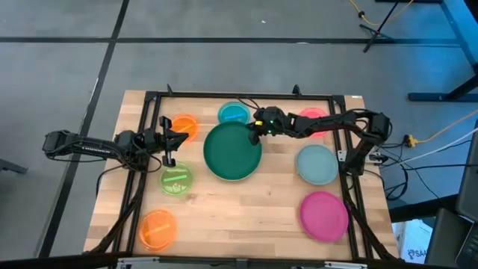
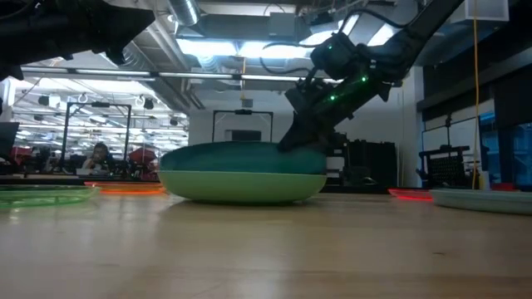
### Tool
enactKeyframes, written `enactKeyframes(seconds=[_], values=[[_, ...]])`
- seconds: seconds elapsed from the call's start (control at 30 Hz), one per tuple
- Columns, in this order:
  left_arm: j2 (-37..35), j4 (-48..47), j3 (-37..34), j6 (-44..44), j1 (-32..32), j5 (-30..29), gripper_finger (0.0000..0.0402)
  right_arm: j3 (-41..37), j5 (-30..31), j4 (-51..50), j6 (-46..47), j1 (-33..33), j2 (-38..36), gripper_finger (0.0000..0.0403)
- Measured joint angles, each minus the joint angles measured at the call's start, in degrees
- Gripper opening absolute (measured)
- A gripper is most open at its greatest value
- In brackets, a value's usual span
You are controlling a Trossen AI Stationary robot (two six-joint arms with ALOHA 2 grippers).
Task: Stack plastic plates
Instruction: Stack the dark green plate on top of the green plate, then stack the pink plate on top of the dark green plate
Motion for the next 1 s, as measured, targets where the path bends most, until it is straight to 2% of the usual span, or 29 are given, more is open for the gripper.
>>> enactKeyframes(seconds=[0.2,0.47,0.63,0.77,1.0], values=[[0.0,0.0,0.0,-0.1,0.0,0.0,0.0014,0.0,0.1,0.0,-0.6,0.0,1.0,0.0015],[0.0,0.0,0.0,-0.2,0.0,0.0,0.0014,0.0,0.0,0.6,-3.3,0.0,1.0,0.0118],[0.0,0.0,0.0,-0.2,0.0,0.0,0.0014,0.0,-3.1,-2.2,-9.3,0.1,-0.6,0.0155],[0.0,-0.2,0.0,0.2,0.0,0.0,0.0014,0.0,-2.6,-9.4,-12.7,1.2,-6.2,0.0160],[0.0,-1.1,0.0,2.8,0.0,-0.4,0.0014,0.1,0.8,-28.4,-15.0,4.9,-18.0,0.0161]])
